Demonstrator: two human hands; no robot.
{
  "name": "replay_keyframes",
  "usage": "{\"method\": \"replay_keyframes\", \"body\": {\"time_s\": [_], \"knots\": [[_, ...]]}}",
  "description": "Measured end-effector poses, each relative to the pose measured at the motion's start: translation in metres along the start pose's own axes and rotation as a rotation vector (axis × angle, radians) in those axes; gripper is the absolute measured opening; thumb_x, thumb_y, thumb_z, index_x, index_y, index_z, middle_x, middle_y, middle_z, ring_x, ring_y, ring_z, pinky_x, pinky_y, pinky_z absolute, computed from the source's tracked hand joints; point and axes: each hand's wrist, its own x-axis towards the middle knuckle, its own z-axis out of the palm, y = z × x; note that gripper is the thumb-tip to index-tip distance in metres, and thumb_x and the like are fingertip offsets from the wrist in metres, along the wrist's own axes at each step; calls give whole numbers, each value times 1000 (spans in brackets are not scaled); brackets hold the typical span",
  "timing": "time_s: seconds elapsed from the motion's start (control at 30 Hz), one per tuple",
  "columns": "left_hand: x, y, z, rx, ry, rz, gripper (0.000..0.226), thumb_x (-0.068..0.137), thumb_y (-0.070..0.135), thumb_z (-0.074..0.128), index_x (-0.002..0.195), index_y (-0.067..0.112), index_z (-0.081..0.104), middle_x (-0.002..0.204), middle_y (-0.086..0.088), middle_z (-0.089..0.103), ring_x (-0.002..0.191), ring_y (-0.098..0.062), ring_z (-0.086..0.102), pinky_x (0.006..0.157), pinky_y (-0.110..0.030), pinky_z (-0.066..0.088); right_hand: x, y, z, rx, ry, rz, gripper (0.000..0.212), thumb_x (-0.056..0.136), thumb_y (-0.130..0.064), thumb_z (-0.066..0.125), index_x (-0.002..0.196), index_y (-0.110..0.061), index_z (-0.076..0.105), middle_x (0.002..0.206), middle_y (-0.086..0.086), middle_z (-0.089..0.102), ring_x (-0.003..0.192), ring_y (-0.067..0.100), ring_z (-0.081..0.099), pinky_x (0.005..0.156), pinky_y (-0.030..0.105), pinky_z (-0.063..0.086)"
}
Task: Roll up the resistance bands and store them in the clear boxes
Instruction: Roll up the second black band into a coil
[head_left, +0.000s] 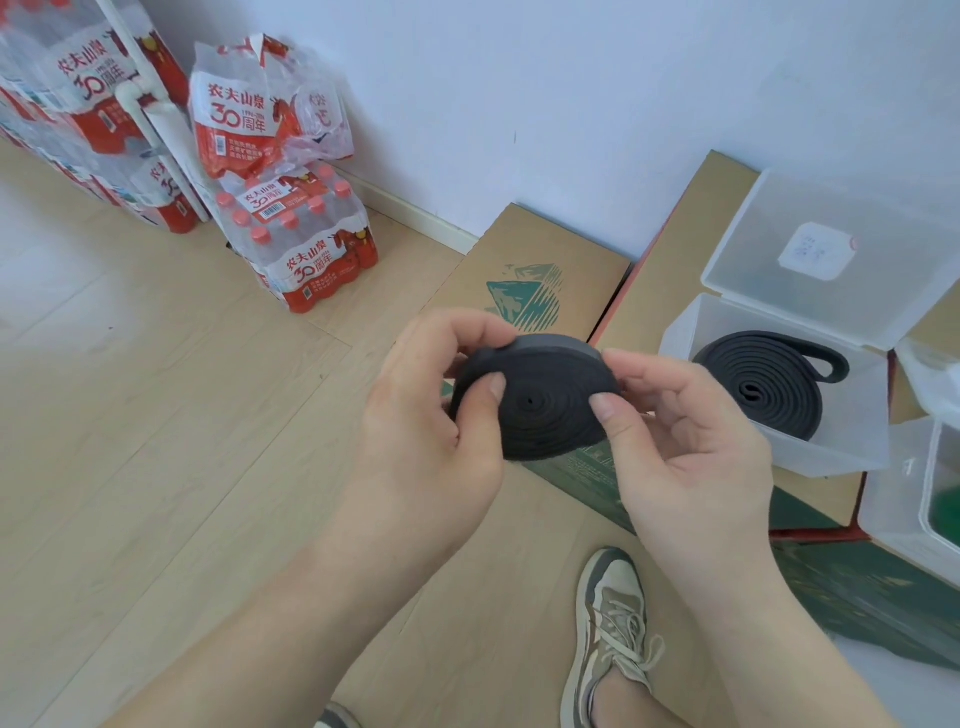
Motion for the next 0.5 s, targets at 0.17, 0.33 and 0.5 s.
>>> {"method": "replay_keyframes", "body": {"time_s": [0.17, 0.33, 0.5], "knots": [[0, -1, 1, 147, -57, 47, 34, 88, 7, 72, 112, 28, 61, 108, 16, 64, 107, -3, 62, 92, -30, 56, -1, 2, 1, -158, -57, -157, 37, 93, 14, 64, 108, -18, 75, 104, -4, 73, 97, 13, 69, 86, 19, 51], [-3, 2, 1, 237, -159, 229, 38, 86, -5, 70, 113, 22, 68, 105, 14, 67, 102, 2, 60, 85, -17, 50, -5, 4, 3, -173, -91, -211, 34, 91, 15, 67, 105, -14, 78, 99, 0, 74, 98, 17, 70, 87, 26, 54], [-1, -3, 0, 82, -64, 118, 41, 91, -8, 60, 115, 25, 65, 110, 14, 63, 111, -12, 61, 86, -38, 58, -2, 0, 2, -15, -20, -47, 35, 90, 1, 75, 106, -30, 72, 102, -13, 75, 100, 13, 72, 90, 20, 54]]}}
